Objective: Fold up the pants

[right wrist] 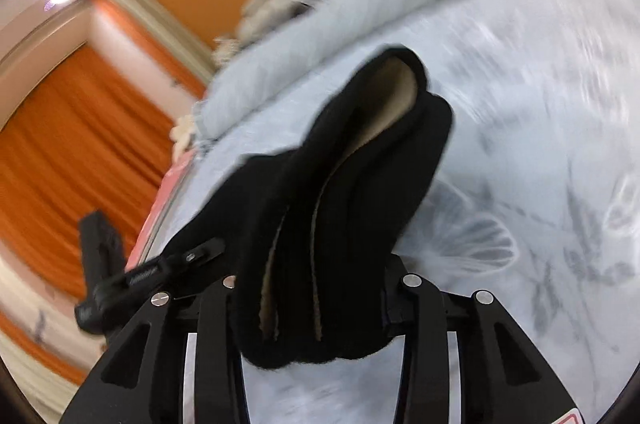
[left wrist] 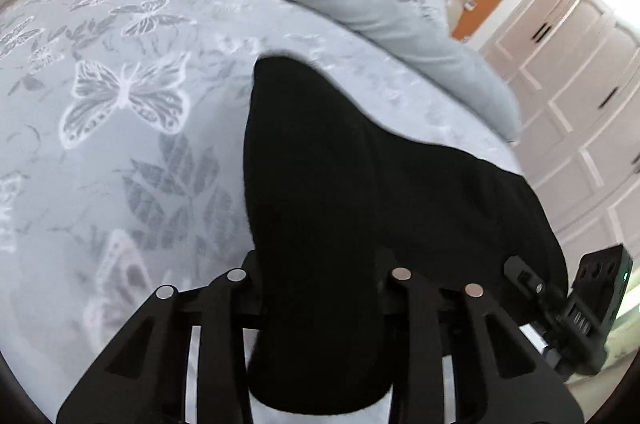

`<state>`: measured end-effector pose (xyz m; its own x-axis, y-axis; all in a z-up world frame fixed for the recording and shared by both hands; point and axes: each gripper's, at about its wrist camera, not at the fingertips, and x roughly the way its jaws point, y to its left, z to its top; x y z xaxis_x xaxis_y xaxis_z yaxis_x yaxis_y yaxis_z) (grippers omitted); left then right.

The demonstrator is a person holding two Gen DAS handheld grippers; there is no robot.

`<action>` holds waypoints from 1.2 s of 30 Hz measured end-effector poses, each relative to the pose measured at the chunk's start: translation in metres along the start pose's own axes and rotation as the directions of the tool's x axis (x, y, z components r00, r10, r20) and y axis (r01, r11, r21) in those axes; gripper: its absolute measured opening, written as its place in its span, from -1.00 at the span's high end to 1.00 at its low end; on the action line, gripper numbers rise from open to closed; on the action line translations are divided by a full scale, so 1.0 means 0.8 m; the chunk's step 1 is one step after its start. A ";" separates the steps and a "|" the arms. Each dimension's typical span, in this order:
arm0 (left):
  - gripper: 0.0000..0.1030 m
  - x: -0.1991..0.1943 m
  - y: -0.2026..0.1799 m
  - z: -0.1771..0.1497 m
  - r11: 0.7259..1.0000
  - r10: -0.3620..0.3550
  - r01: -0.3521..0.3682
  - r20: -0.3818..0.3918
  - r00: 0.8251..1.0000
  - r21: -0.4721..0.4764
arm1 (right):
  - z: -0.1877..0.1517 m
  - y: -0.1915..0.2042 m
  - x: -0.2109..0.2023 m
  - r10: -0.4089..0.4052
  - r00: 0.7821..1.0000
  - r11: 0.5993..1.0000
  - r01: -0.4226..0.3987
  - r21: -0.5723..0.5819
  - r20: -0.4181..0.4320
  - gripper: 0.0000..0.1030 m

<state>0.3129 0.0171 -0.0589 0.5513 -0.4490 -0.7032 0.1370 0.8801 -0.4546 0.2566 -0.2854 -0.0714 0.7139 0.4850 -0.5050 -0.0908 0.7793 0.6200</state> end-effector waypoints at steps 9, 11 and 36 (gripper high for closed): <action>0.41 -0.159 -0.072 0.006 0.979 -0.020 -0.026 0.223 0.975 0.200 | 0.019 0.113 -0.122 0.082 0.983 0.979 -0.048 -0.198 0.167 0.28; 0.39 -0.163 -0.082 0.003 0.970 0.020 -0.085 0.274 0.962 0.228 | 0.023 0.103 -0.113 0.079 0.986 0.986 -0.056 -0.157 0.147 0.28; -0.89 0.032 -0.034 0.004 0.914 0.358 -0.362 0.054 0.932 0.185 | -0.006 0.036 0.060 -0.468 0.878 0.866 0.434 -0.249 -0.099 0.73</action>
<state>0.3259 -0.0179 -0.0626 0.6076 -0.0949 -0.7886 0.0776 0.9952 -0.0600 0.2851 -0.2376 -0.0803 0.6009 0.0998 -0.7930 0.0580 0.9841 0.1678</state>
